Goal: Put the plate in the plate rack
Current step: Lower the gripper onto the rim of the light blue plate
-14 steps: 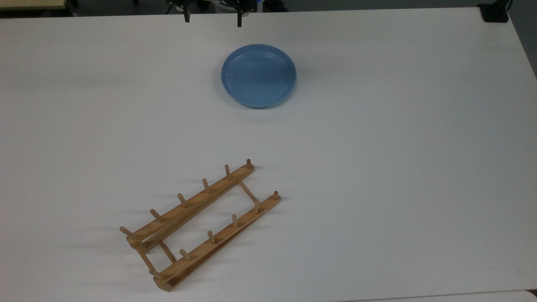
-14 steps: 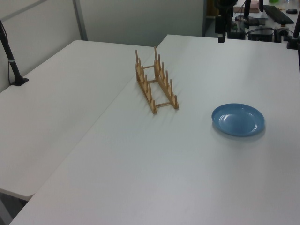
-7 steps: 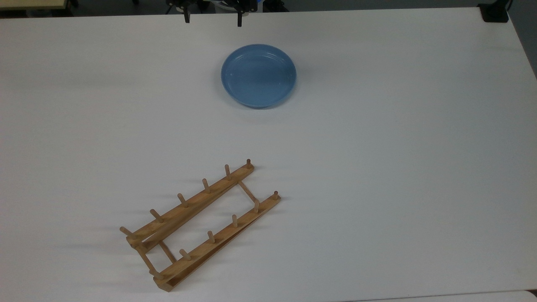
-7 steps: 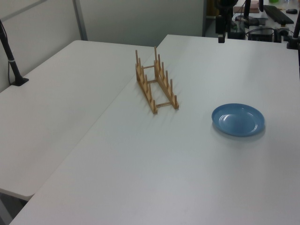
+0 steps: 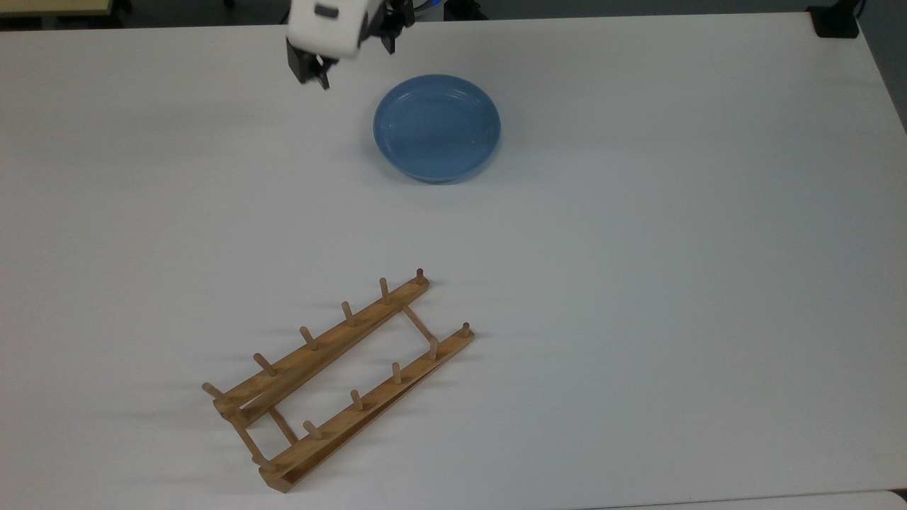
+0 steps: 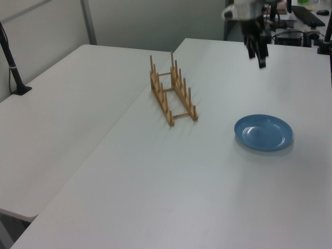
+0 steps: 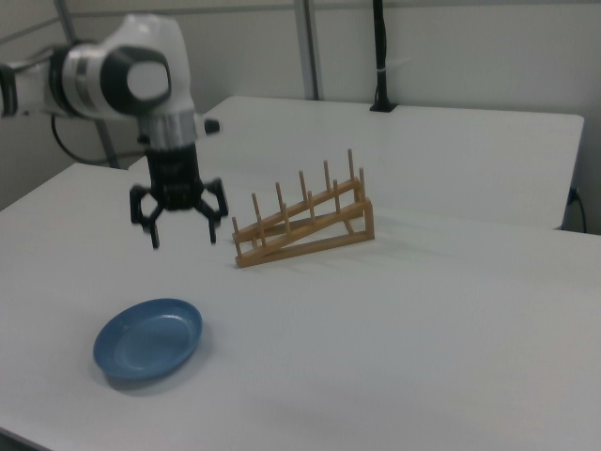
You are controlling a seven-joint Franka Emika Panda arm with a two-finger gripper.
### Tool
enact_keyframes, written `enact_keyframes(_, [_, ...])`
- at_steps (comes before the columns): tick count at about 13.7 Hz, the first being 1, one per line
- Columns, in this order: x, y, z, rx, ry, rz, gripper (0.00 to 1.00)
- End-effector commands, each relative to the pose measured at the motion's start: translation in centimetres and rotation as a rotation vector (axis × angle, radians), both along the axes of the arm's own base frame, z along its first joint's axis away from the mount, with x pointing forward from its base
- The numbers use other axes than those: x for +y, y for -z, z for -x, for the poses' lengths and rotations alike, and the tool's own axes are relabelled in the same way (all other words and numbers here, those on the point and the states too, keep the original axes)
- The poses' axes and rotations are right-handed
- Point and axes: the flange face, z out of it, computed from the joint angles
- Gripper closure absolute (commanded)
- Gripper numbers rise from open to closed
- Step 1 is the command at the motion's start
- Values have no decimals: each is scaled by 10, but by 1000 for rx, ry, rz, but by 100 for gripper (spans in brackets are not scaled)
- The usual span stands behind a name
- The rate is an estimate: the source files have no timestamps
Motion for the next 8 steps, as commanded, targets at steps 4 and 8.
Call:
enact_keyframes(4, [9, 127, 32, 85, -110, -15, 5])
enact_keyframes(8, [5, 170, 20, 102, -75, 9, 35])
